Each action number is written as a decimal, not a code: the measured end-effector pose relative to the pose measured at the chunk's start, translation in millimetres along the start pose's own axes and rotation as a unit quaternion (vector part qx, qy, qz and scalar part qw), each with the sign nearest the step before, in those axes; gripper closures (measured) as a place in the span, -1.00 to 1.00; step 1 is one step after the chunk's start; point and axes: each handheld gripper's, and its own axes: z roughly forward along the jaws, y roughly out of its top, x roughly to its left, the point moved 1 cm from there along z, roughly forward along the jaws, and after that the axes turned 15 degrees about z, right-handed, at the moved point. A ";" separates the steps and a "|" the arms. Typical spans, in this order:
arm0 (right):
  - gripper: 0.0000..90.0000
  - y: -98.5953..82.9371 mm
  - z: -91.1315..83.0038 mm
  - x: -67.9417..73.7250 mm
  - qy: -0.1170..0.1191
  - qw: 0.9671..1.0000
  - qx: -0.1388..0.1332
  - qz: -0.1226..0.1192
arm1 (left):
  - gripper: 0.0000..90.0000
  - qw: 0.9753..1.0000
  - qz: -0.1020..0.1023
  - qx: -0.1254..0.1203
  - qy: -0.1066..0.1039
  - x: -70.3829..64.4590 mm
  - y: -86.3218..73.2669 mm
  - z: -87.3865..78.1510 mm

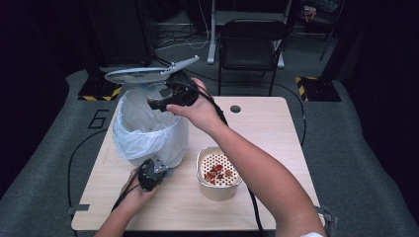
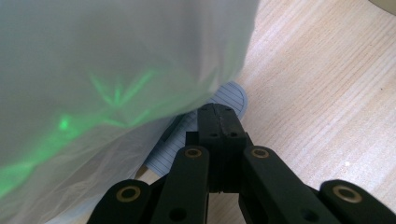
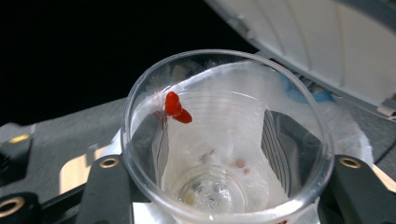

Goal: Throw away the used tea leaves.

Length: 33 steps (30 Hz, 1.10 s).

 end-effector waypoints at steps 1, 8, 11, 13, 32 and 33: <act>-0.10 0.5 2.5 -0.4 -0.005 1.000 -0.003 0.005 | 1.00 1.000 -0.002 -0.008 0.002 -0.2 -0.4 1.1; -0.13 0.6 18.3 4.8 -0.036 0.999 -0.011 0.010 | 1.00 1.000 -0.002 -0.007 0.001 0.0 -0.3 0.9; -0.15 -1.6 25.9 7.8 -0.054 0.998 -0.021 0.012 | 1.00 1.000 -0.002 -0.006 0.006 -0.6 -0.2 1.3; -0.20 -3.5 31.9 9.7 -0.071 0.997 -0.025 0.015 | 1.00 1.000 0.007 0.003 -0.002 0.8 0.1 -0.7; -0.67 -34.6 13.7 5.2 -0.086 0.993 -0.062 0.041 | 1.00 1.000 -0.006 -0.009 -0.002 0.5 -0.6 1.1; -0.67 -36.7 8.2 3.2 -0.087 0.994 -0.060 0.034 | 1.00 1.000 -0.006 -0.009 -0.002 0.4 -0.5 1.1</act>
